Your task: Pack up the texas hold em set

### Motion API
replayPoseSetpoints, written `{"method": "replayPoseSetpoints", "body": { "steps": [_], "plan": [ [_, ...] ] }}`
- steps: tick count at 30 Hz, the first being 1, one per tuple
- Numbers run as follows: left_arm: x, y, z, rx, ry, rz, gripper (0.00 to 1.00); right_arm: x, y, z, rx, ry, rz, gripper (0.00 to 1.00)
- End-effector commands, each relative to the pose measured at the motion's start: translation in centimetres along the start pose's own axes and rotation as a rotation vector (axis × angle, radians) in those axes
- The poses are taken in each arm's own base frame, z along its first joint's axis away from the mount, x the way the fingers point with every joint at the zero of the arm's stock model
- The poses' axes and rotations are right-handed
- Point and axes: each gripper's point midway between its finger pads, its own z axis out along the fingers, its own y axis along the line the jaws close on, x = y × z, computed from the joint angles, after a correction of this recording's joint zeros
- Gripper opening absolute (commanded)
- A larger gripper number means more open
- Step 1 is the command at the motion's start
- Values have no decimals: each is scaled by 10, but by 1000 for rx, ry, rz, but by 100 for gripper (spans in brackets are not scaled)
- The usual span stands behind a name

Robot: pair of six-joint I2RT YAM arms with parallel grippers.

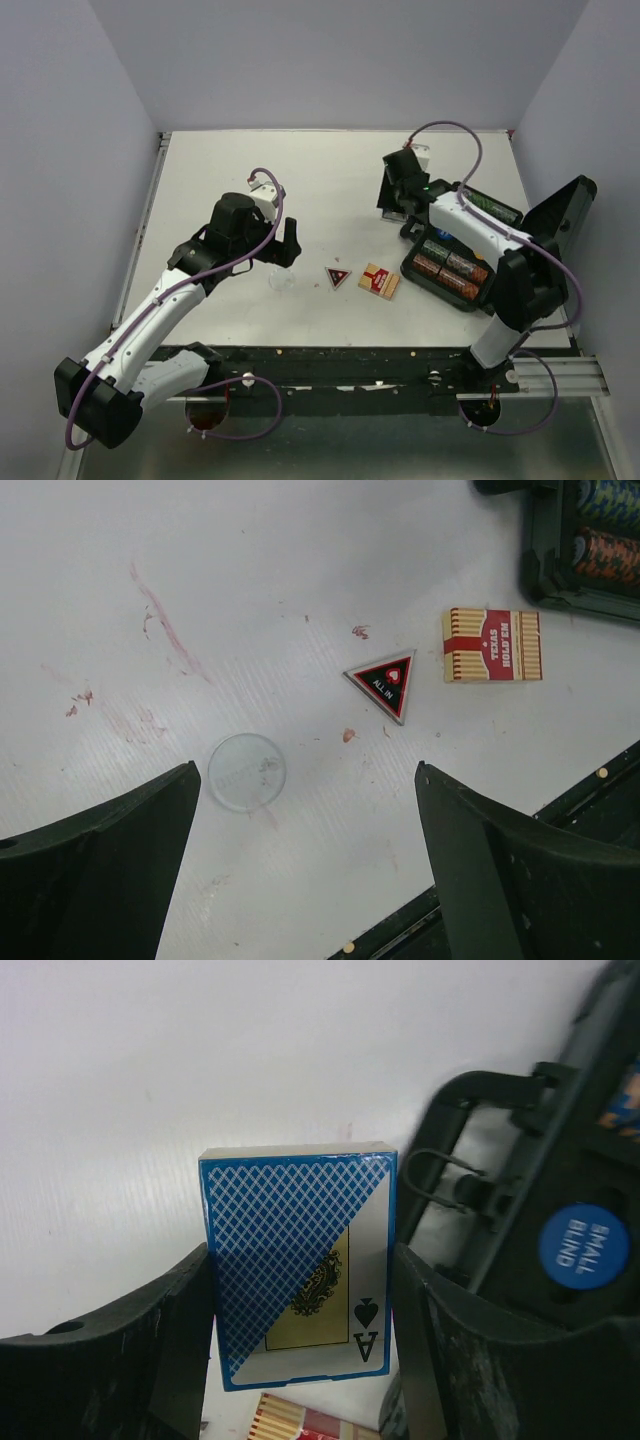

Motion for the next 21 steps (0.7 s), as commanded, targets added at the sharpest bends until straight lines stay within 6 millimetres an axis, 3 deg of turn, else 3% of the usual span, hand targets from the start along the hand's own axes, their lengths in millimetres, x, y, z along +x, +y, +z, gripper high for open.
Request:
{"method": "replayPoseSetpoints", "body": {
  "steps": [1, 3, 5, 9, 13, 21],
  "plan": [
    [1, -3, -2, 21, -10, -3, 96, -17, -61, -18, 163, -60, 175, 1],
    [0, -3, -2, 23, -13, -4, 97, -16, -102, -15, 237, -43, 267, 1],
    [1, -3, -2, 25, -13, -4, 96, -13, -131, -15, 283, -37, 316, 1],
    [1, -3, -2, 25, -13, -4, 97, -6, -165, -8, 314, -29, 377, 1],
    [3, -3, 0, 24, -2, -6, 96, 1, -178, 2, 344, 0, 375, 1],
    [4, -3, 1, 25, 1, -6, 96, 24, -170, 8, 300, 76, 385, 1]
  ]
}}
